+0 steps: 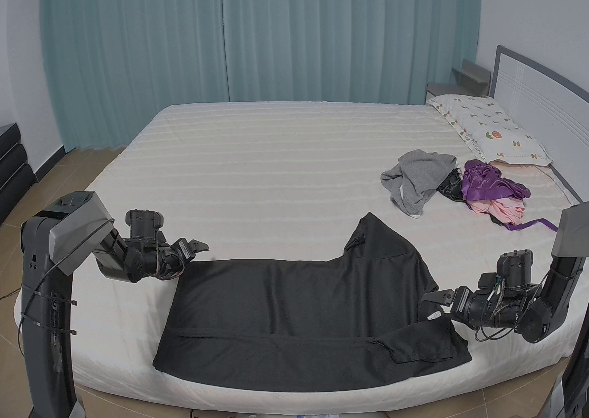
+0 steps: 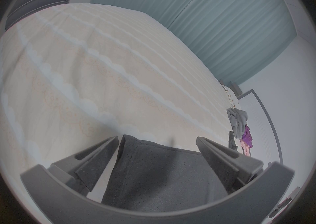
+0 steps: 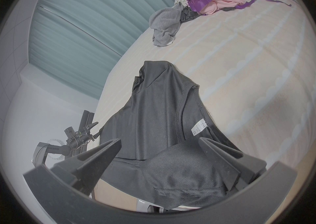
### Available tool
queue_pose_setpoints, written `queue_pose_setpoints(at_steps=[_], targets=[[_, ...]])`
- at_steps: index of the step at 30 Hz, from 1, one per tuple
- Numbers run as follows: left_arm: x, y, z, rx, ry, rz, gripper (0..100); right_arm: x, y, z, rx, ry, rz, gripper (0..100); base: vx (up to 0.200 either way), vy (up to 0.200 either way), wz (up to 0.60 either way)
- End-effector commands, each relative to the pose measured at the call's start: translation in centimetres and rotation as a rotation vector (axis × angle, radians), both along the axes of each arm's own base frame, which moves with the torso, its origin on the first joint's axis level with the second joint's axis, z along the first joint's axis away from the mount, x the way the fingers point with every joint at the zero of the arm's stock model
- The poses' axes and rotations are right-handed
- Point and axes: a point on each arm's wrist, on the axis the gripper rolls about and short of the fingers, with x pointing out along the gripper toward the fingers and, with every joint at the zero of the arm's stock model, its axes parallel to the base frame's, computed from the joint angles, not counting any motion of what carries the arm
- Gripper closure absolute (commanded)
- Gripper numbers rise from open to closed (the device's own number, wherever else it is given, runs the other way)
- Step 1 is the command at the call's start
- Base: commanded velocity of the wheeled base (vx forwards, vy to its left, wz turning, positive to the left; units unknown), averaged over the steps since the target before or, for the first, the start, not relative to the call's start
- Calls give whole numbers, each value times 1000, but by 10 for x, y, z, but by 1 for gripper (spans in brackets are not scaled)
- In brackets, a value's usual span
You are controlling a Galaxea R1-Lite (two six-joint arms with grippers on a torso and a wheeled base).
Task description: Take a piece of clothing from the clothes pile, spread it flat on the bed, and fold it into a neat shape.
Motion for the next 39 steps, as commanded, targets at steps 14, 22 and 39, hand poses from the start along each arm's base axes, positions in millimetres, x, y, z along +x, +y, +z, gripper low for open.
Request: queue_pose_setpoints(at_steps=[14, 22, 39], targets=[[-2, 10, 4, 4, -31, 35, 100, 37, 16, 8, -25, -98, 11, 0, 0, 0, 0], [-4, 13, 4, 3, -27, 44, 100, 115, 32, -3, -38, -117, 18, 0, 0, 0, 0], [-7, 16, 2, 0, -12, 55, 100, 203, 38, -26, -138, -123, 40, 0, 0, 0, 0]])
